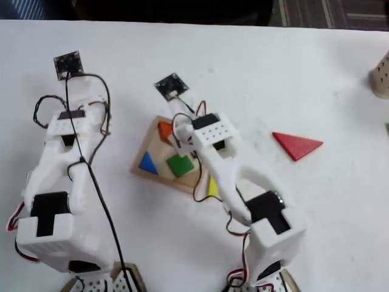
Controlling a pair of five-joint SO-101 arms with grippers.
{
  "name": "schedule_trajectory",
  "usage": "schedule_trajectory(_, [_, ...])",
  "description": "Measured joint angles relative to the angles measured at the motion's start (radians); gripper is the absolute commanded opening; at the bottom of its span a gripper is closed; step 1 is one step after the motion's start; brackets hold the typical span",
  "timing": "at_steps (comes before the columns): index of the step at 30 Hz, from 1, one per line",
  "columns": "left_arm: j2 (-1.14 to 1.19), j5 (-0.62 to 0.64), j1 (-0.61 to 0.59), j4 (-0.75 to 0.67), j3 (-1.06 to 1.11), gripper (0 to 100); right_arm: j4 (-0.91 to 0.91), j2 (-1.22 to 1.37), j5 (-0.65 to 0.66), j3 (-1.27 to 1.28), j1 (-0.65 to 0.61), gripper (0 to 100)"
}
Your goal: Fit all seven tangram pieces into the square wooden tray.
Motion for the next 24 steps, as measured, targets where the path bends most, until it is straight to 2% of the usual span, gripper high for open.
schedule_trajectory(14, [0.000, 0.000, 0.000, 0.000, 0.000, 2, 0.083, 0.040, 0.040, -0.009, 0.086, 1.8])
schedule_trajectory(19, [0.000, 0.000, 0.000, 0.000, 0.000, 2, 0.172, -0.049, 0.046, -0.017, 0.109, 1.8])
schedule_trajectory(24, [0.000, 0.000, 0.000, 0.000, 0.000, 2, 0.169, -0.126, 0.012, -0.006, 0.091, 1.8])
